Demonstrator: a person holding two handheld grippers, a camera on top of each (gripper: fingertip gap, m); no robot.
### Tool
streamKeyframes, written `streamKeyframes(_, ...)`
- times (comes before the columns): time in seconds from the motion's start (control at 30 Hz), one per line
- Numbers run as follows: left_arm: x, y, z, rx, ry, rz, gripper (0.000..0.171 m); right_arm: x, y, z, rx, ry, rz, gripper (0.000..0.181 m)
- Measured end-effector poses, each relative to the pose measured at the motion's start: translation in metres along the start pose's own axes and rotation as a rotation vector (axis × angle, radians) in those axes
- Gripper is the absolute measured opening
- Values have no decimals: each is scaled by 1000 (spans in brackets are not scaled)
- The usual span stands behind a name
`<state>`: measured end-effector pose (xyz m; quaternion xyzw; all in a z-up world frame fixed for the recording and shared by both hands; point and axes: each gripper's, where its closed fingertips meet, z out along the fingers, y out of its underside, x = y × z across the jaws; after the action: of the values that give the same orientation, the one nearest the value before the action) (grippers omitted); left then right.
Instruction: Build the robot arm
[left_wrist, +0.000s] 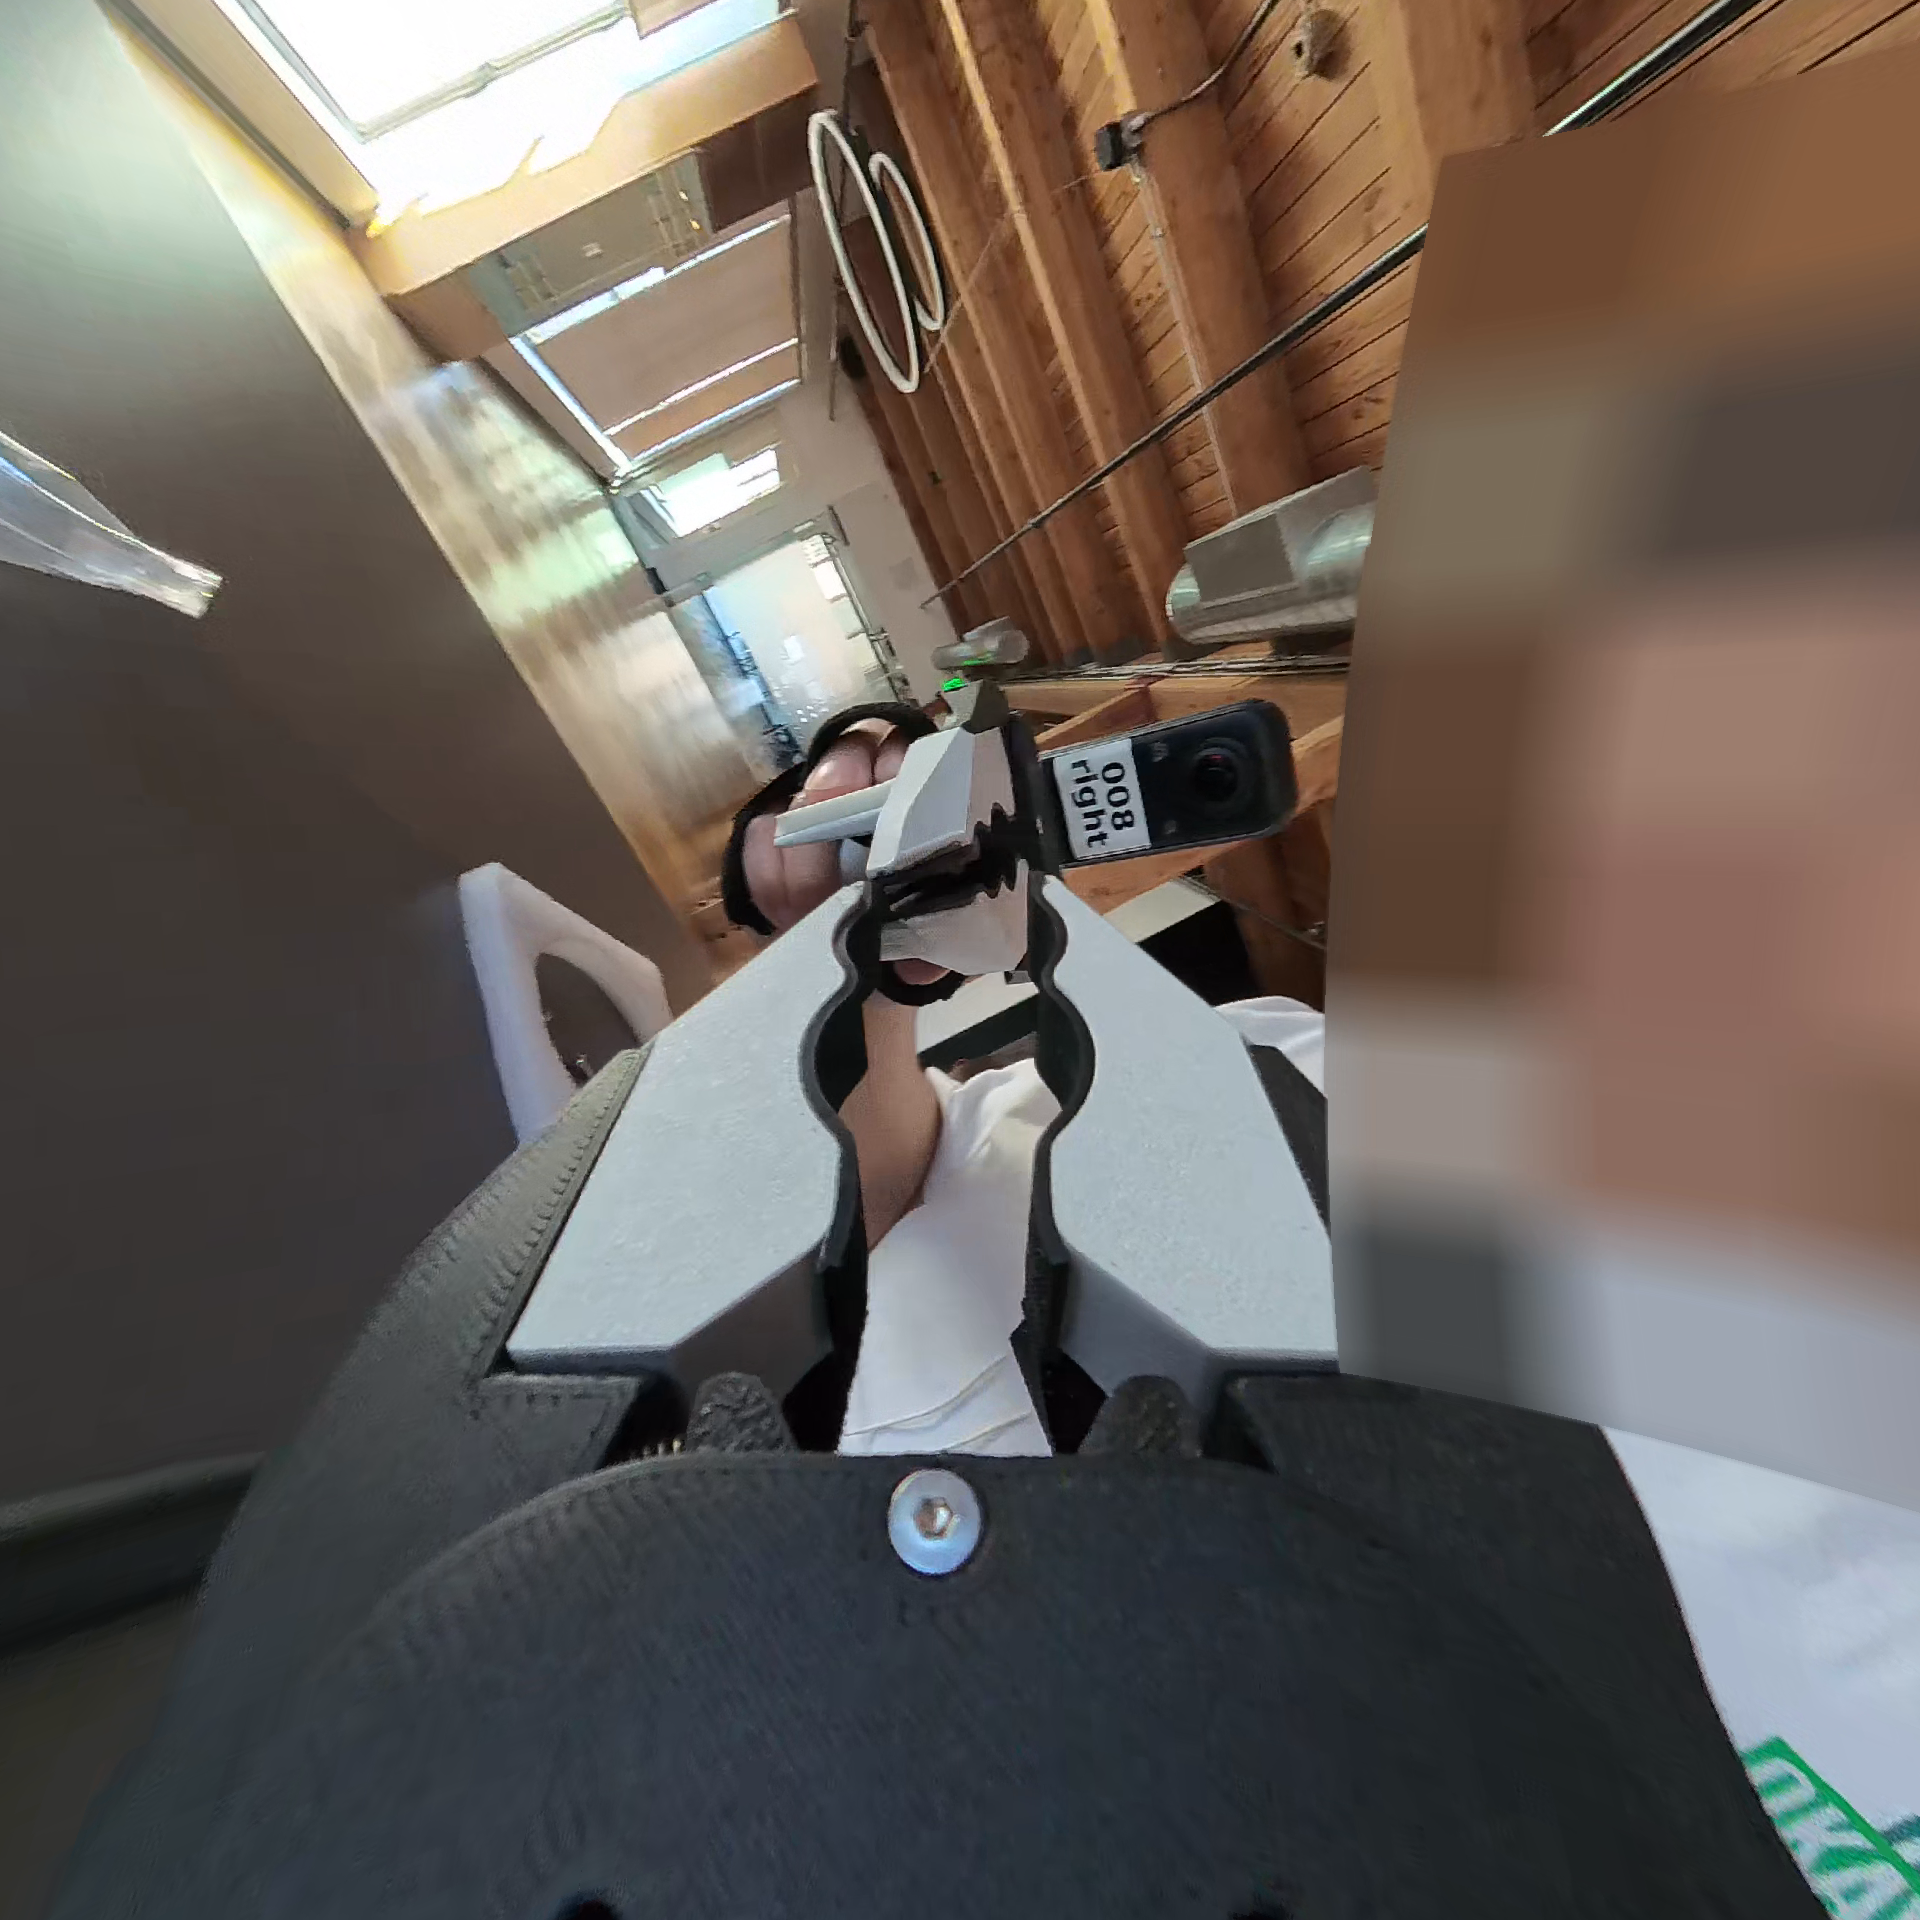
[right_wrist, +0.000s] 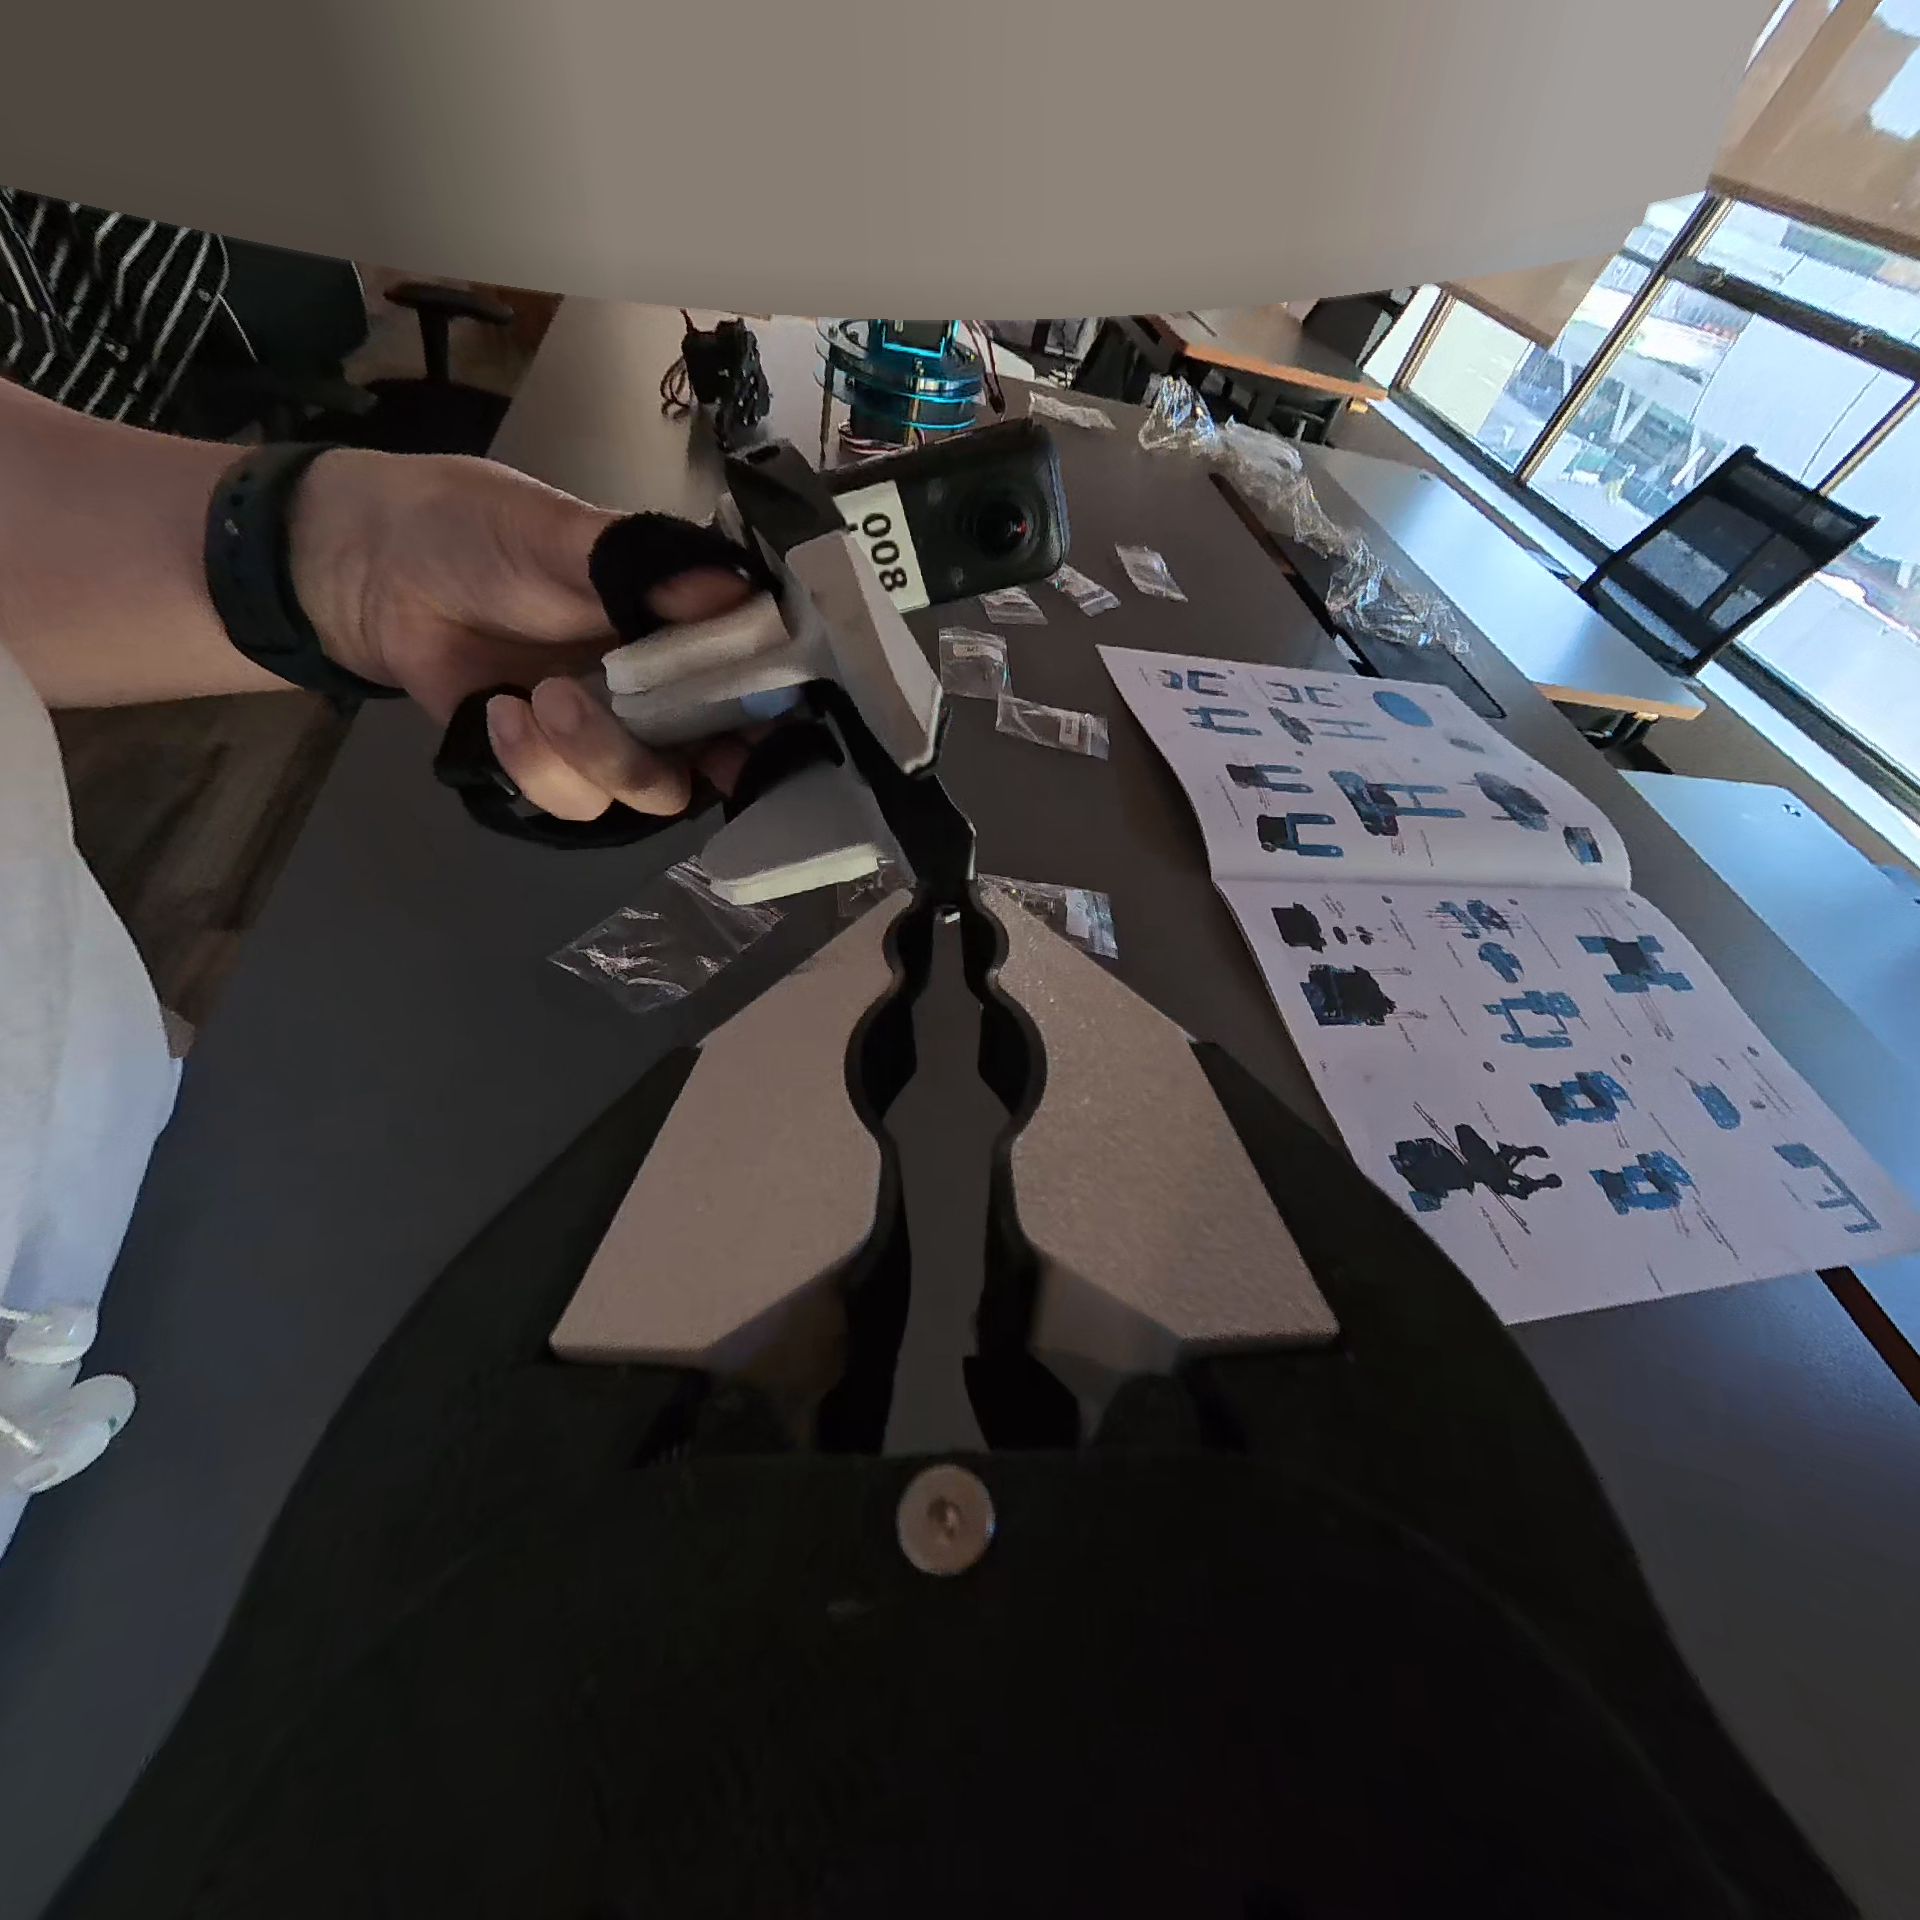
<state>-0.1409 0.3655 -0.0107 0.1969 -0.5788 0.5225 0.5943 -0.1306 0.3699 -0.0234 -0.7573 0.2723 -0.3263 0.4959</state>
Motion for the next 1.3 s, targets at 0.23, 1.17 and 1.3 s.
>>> streamKeyframes(0.23,-14,-7,-12,37,-55,-31,27,5,15,10,-64,-9,86,0)
streamKeyframes(1.17,-24,72,-66,-318,-481,527,14,-167,86,-24,-373,-643,6,15)
streamKeyframes(1.3,-3,82,-64,-230,-486,551,16,-183,95,-26,-406,-689,-51,15)
